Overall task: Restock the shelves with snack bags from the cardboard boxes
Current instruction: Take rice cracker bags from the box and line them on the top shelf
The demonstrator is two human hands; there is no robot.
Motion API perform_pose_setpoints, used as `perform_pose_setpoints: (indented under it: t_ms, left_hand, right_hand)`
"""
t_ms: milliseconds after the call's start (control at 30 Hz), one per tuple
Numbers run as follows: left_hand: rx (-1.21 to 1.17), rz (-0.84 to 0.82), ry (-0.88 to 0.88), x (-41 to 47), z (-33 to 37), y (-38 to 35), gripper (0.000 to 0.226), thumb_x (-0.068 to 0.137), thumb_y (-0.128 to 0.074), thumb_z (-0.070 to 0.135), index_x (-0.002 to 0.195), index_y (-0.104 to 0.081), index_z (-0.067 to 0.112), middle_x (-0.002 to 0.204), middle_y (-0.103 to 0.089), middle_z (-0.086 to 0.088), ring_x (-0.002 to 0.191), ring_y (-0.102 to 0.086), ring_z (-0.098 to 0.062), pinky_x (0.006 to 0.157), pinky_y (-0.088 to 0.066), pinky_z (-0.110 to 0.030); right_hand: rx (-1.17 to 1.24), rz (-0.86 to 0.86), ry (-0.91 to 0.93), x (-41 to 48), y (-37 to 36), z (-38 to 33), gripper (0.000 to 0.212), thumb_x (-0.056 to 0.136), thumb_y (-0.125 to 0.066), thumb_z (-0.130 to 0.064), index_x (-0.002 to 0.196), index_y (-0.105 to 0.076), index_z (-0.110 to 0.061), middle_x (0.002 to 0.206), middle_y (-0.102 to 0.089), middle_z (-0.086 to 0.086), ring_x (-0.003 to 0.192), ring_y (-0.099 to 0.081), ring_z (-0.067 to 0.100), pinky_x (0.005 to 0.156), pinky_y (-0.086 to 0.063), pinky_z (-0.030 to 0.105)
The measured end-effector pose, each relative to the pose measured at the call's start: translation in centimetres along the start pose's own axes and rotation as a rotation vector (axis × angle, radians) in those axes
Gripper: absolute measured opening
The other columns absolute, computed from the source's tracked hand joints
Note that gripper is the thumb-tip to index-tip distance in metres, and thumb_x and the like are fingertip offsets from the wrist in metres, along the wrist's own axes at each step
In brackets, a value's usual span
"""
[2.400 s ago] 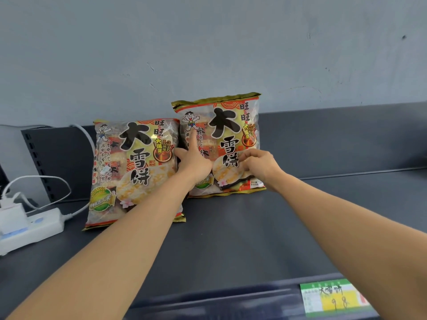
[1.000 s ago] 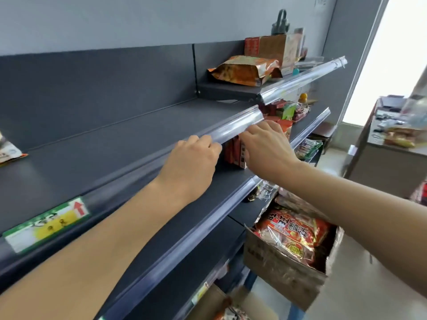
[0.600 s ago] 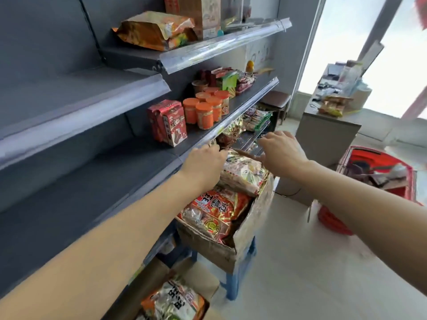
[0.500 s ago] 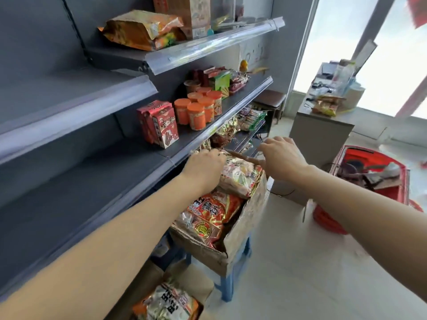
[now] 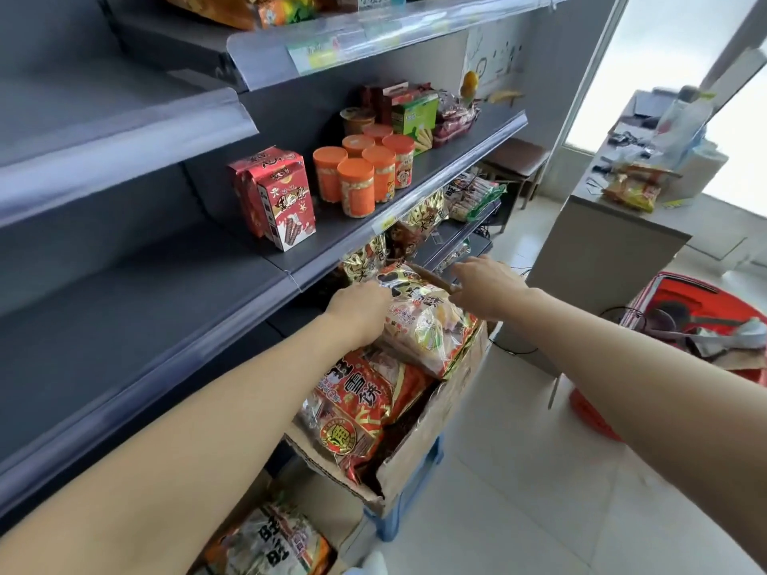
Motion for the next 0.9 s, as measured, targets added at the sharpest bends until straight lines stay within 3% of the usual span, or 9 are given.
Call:
perform_pose_setpoints:
  t_ms: [167,300,400,500,600,667,733,800,900]
  left_hand:
    - [-0.096,-0.089,0.092,2.8,-0.6,-2.3,0.018,0.094,-0.042,0.006,0.108,-0.054,0.008,0.115,-0.058,-0.013,0.102,-0.058,-0.033,0.070,-0.041,-0.037]
    - [-0.171,-0.133,0.212,4.5,-0.9,-4.2,0.036,0.095,-0.041,0.006,0.130,-0.048,0.010,0.125,-0.055,-0.015,0.115,-0.053,-0.036,0.083,-0.045,-0.042]
    - [-0.258,-0.200,0.321,5.5,-0.5,-6.2,0.036,0.095,-0.041,0.009,0.131,-0.045,0.009,0.126,-0.053,-0.019,0.120,-0.048,-0.040,0.086,-0.045,-0.042]
    - [-0.390,-0.212,0.460,6.3,-0.3,-8.0,0.039,0.095,-0.045,0.012,0.134,-0.042,0.010,0.125,-0.055,-0.020,0.104,-0.058,-0.034,0.071,-0.045,-0.036]
    - [-0.621,-0.208,0.678,6.6,-0.1,-10.2,0.063,0.095,-0.054,0.028,0.146,-0.024,0.004,0.118,-0.056,-0.014,0.080,-0.056,-0.020,0.062,-0.045,-0.031]
    - [-0.774,-0.203,0.836,6.6,-0.1,-11.7,0.080,0.094,-0.056,0.038,0.149,-0.015,-0.002,0.127,-0.053,-0.015,0.089,-0.057,-0.020,0.074,-0.050,-0.031]
    - [-0.921,-0.144,0.967,6.5,-0.4,-12.5,0.073,0.095,-0.056,0.034,0.146,-0.022,-0.006,0.125,-0.051,-0.014,0.094,-0.055,-0.020,0.081,-0.049,-0.030]
    - [-1.101,-0.079,1.088,6.3,-0.7,-13.5,0.070,0.092,-0.062,0.025,0.144,-0.025,-0.002,0.129,-0.049,-0.012,0.110,-0.054,-0.024,0.091,-0.047,-0.034]
    - [-1.268,0.039,1.212,5.6,-1.1,-14.4,0.075,0.082,-0.073,0.018,0.144,-0.032,0.008,0.132,-0.054,-0.013,0.111,-0.057,-0.027,0.076,-0.050,-0.031]
  right_hand:
    - [0.031,-0.118,0.030,4.4,-3.4,1.2,0.031,0.095,-0.047,-0.019,0.125,-0.054,-0.015,0.111,-0.061,0.006,0.101,-0.058,0.024,0.088,-0.054,0.040]
    - [0.034,-0.219,0.090,7.4,-5.9,2.3,0.029,0.096,-0.047,-0.018,0.124,-0.052,-0.014,0.100,-0.061,0.004,0.088,-0.060,0.021,0.078,-0.057,0.035]
    - [0.053,-0.301,0.150,8.8,-7.9,3.0,0.037,0.097,-0.047,-0.022,0.132,-0.048,-0.012,0.110,-0.062,0.007,0.095,-0.061,0.023,0.083,-0.055,0.035]
    - [0.104,-0.373,0.197,9.9,-9.9,3.8,0.043,0.098,-0.047,-0.026,0.137,-0.042,-0.009,0.120,-0.060,0.012,0.105,-0.060,0.028,0.086,-0.051,0.034]
    - [0.210,-0.468,0.154,10.9,-12.2,5.2,0.046,0.098,-0.045,-0.031,0.136,-0.043,-0.005,0.113,-0.060,0.014,0.092,-0.058,0.026,0.076,-0.048,0.031]
    - [0.315,-0.531,0.106,11.4,-13.9,6.0,0.050,0.098,-0.045,-0.035,0.135,-0.044,-0.002,0.111,-0.060,0.013,0.093,-0.059,0.027,0.074,-0.045,0.029]
    - [0.444,-0.602,0.076,11.8,-15.3,6.3,0.048,0.098,-0.045,-0.034,0.132,-0.048,0.000,0.112,-0.059,0.014,0.099,-0.058,0.029,0.077,-0.042,0.030]
    - [0.575,-0.659,0.030,12.0,-16.6,6.2,0.045,0.098,-0.045,-0.033,0.127,-0.053,0.001,0.103,-0.057,0.011,0.090,-0.056,0.026,0.075,-0.044,0.030]
    - [0.685,-0.673,-0.050,12.5,-17.5,6.0,0.060,0.095,-0.048,-0.044,0.133,-0.046,0.003,0.115,-0.059,0.010,0.102,-0.058,0.025,0.081,-0.044,0.028]
Point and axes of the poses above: each hand's wrist, its own x-axis towards the middle knuckle, its own y-axis out of the back of the hand, z = x × y, the point moved 10 cm from there along x, towards the middle knuckle
